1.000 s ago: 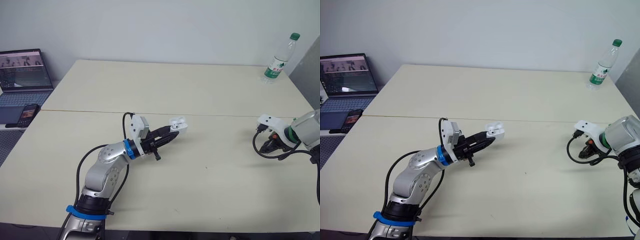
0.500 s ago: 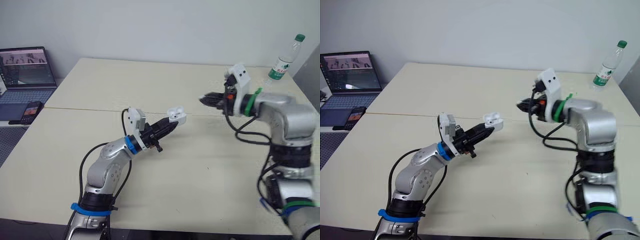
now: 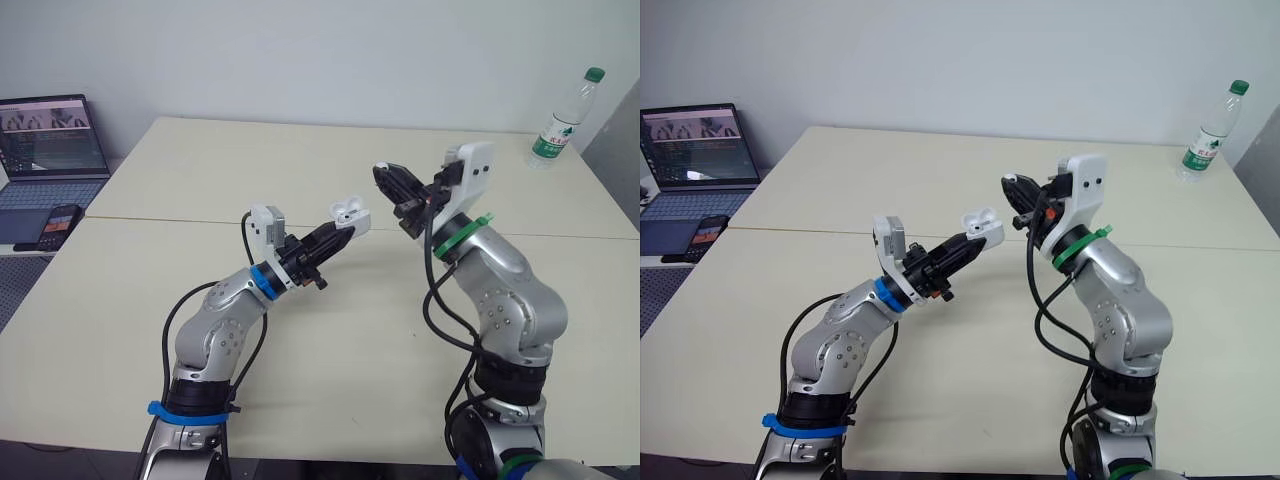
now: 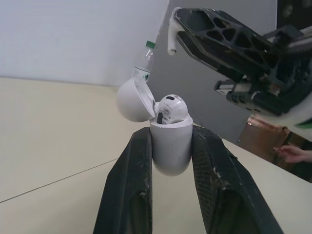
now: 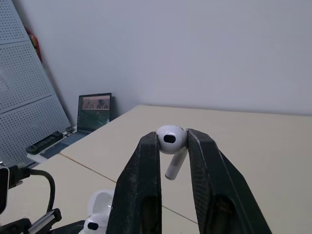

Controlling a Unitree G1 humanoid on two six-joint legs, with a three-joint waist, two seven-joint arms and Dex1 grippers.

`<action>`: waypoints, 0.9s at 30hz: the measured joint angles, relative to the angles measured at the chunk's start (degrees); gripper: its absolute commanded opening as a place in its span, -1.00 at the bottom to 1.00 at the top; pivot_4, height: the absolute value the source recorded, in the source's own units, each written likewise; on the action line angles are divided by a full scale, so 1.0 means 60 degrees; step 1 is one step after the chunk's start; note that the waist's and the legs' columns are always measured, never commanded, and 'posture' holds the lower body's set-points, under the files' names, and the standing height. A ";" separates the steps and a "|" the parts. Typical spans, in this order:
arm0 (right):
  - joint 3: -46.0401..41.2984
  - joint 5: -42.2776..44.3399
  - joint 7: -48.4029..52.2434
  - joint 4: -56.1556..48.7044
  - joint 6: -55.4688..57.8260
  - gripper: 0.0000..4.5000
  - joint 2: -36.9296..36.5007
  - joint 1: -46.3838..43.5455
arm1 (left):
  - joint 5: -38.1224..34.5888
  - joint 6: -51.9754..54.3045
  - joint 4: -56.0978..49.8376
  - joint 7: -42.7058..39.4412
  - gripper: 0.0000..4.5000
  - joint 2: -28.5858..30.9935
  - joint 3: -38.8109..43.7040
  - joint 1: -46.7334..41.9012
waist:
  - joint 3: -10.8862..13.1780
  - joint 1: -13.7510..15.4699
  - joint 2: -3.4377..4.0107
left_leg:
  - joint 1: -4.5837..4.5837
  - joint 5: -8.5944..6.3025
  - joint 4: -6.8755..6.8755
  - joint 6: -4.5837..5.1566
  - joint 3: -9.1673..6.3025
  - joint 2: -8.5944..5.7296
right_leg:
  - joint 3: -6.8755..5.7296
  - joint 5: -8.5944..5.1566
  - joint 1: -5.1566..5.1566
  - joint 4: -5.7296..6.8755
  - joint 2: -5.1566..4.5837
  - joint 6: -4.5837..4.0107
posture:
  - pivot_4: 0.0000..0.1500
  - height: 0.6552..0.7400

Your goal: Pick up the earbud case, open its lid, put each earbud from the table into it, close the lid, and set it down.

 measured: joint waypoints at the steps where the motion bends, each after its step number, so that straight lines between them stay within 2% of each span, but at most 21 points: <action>1: 0.0286 -0.0054 0.0024 -0.0001 -0.0350 -0.82 -0.0151 0.0216 | -0.0020 0.0020 -0.0008 0.0017 -0.66 0.0000 -0.0001 -0.0017 | 0.0000 -0.0002 0.0000 | 0.0000 0.0000 0.0000 0.0000 0.0000 -0.0001 | 0.0001 0.0000 0.0000 -0.0001 0.0002 0.0000 | 1.00 1.00; 9: 0.1712 -0.0394 0.0608 0.0062 -0.2110 -0.82 -0.1457 0.0686 | -0.0082 0.0168 -0.0043 0.0014 -0.66 0.0036 -0.0001 -0.0086 | 0.0000 -0.0003 -0.0001 | 0.0007 0.0000 0.0002 0.0000 0.0005 -0.0001 | 0.0008 0.0000 0.0005 -0.0004 0.0011 0.0001 | 1.00 1.00; 27: 0.2039 -0.0454 0.0512 0.0681 -0.2716 -0.82 -0.2213 0.0982 | -0.0077 0.0182 -0.0054 -0.0152 -0.66 0.0124 -0.0017 -0.0094 | 0.0000 0.0002 -0.0001 | 0.0008 0.0001 0.0002 0.0000 0.0007 0.0000 | 0.0014 0.0000 0.0006 -0.0004 0.0014 0.0001 | 1.00 1.00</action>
